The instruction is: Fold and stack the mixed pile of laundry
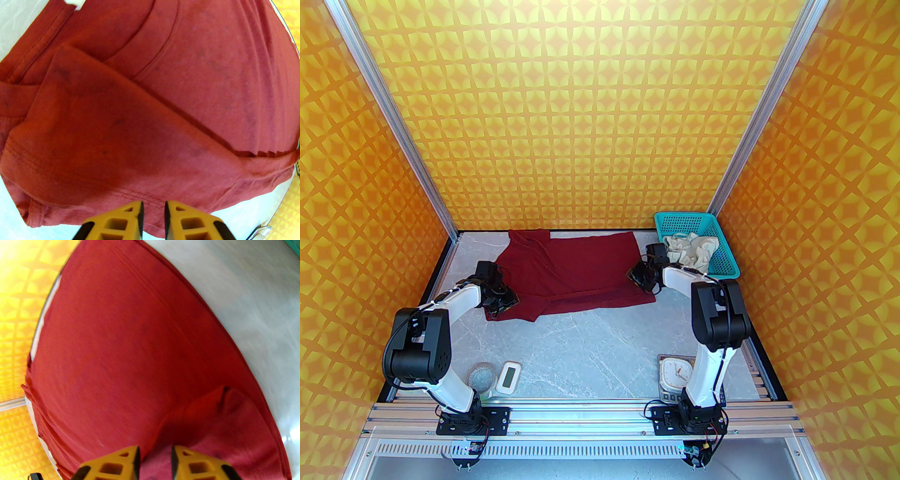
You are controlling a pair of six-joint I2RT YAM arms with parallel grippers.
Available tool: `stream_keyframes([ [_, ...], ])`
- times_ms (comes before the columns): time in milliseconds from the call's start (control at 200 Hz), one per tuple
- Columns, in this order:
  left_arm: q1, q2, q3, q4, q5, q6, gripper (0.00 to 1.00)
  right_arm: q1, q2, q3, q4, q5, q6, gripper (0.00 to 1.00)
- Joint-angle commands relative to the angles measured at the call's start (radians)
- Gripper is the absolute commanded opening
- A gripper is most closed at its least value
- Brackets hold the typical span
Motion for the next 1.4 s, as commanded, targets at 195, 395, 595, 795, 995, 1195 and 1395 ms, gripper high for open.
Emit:
stream_keyframes([
  [195,0.004,-0.096,-0.012,-0.044,0.011,0.012,0.39,-0.002,0.111,0.108,0.019,0.017,0.036,0.32],
  [395,-0.015,-0.196,-0.096,-0.067,0.017,-0.059,0.53,0.005,0.032,0.09,0.002,-0.02,-0.022,0.38],
  [595,-0.048,-0.166,-0.123,-0.008,0.062,-0.118,0.53,0.074,-0.113,-0.026,-0.006,-0.04,-0.086,0.42],
  [795,-0.115,-0.141,-0.156,0.068,0.068,-0.264,0.57,0.14,-0.198,-0.153,0.014,-0.056,-0.092,0.42],
  [995,-0.194,-0.195,-0.222,0.082,-0.005,-0.432,0.57,0.147,-0.249,-0.225,0.014,-0.053,-0.103,0.42],
  [1195,-0.243,-0.15,-0.227,0.148,-0.033,-0.491,0.57,0.147,-0.25,-0.238,0.023,-0.065,-0.109,0.42],
  [1395,-0.257,-0.08,-0.192,0.206,-0.054,-0.5,0.47,0.147,-0.246,-0.24,0.029,-0.079,-0.112,0.41],
])
